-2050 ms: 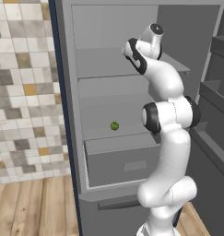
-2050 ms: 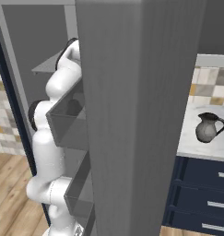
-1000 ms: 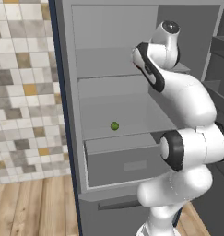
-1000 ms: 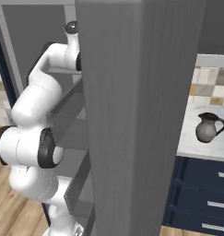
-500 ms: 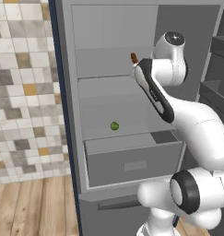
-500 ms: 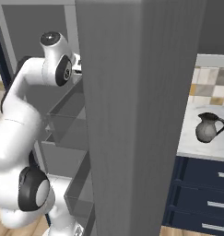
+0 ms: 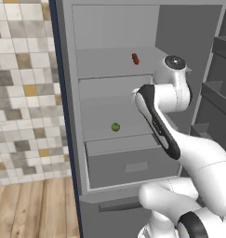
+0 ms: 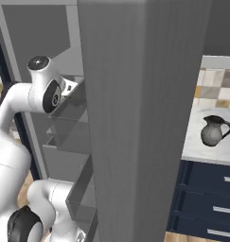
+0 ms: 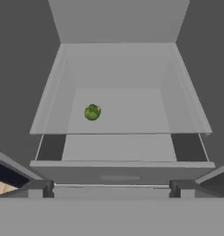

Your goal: Move the brussel sprout and kebabs from the second highest shelf to the top shelf to make space. Then, place the pitcher from the counter on the cleared second highest shelf.

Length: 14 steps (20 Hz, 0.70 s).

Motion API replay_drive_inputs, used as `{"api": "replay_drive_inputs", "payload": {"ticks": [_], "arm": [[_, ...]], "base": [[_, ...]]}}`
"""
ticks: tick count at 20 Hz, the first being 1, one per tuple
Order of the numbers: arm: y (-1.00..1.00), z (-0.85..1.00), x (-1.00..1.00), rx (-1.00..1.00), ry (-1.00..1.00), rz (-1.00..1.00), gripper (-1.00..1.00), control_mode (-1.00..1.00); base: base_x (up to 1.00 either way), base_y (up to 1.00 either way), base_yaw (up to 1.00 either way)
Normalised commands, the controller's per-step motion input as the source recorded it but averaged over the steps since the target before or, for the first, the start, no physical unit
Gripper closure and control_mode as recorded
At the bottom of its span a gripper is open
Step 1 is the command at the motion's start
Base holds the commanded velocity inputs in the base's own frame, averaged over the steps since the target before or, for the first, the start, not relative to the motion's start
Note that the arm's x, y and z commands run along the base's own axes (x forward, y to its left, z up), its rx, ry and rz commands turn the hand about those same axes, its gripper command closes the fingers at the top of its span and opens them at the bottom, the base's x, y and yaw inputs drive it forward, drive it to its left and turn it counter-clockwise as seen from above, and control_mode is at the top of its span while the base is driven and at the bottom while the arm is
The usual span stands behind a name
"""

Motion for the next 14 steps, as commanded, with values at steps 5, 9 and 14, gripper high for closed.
{"api": "replay_drive_inputs", "payload": {"ticks": [5, 9, 14], "arm": [[0.24, -0.64, -0.09, 0.0, 0.1, 0.03, -1.0, -1.0], [0.2, -0.58, 0.0, 0.0, 0.12, 0.03, -1.0, -1.0], [0.02, -0.4, 0.08, 0.0, 0.1, 0.03, -1.0, -1.0]], "base": [[0.0, 0.0, 0.0], [0.0, 0.0, 0.0], [0.0, 0.0, 0.0]]}}
